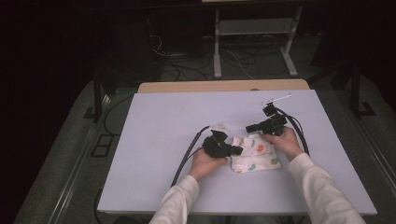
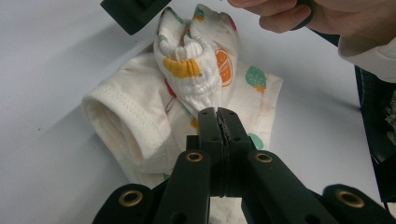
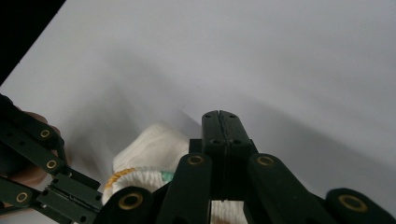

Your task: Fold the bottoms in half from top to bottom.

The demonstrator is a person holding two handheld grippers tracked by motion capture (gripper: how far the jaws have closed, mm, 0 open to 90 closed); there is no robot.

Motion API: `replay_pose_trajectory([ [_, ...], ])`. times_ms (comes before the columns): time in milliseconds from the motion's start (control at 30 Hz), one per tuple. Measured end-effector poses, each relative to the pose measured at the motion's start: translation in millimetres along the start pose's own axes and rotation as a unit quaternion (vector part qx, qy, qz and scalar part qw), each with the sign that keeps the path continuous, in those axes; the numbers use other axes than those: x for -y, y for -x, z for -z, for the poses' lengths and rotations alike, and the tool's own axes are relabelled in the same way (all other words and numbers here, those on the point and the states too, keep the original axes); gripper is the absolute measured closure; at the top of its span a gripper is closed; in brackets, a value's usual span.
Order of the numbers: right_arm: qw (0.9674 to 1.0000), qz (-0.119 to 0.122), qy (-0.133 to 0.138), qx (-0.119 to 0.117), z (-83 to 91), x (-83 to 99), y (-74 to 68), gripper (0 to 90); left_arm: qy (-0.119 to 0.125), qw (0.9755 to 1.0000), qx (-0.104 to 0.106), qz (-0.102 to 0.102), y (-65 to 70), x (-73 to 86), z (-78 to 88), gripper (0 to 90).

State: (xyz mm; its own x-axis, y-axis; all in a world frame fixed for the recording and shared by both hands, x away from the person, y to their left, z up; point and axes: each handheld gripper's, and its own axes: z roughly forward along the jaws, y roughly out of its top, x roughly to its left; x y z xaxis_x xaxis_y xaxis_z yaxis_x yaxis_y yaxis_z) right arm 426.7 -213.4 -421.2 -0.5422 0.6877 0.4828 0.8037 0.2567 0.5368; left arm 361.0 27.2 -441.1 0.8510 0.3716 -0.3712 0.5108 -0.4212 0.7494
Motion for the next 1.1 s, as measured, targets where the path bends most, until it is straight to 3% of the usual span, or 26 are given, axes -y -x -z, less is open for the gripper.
replay_pose_trajectory([
  [267,0.9997,0.003,-0.022,0.003,0.5,1.8,0.8,88.2,-0.007,1.0,0.001,0.001,-0.6,0.8,0.9,88.5],
  [567,0.9992,0.011,-0.035,-0.017,7.9,7.3,-7.3,88.3,-0.001,1.0,-0.003,0.004,-0.5,3.8,2.7,86.5],
  [767,0.9991,0.008,-0.032,-0.026,16.3,17.1,-8.6,88.3,0.026,0.9995,0.007,0.018,-1.5,4.0,8.6,72.1],
  [1100,0.9986,0.018,-0.031,-0.04,25.9,37.6,-16.9,88.2,0.074,0.9961,-0.016,0.045,-2.7,-0.8,17.0,48.3],
])
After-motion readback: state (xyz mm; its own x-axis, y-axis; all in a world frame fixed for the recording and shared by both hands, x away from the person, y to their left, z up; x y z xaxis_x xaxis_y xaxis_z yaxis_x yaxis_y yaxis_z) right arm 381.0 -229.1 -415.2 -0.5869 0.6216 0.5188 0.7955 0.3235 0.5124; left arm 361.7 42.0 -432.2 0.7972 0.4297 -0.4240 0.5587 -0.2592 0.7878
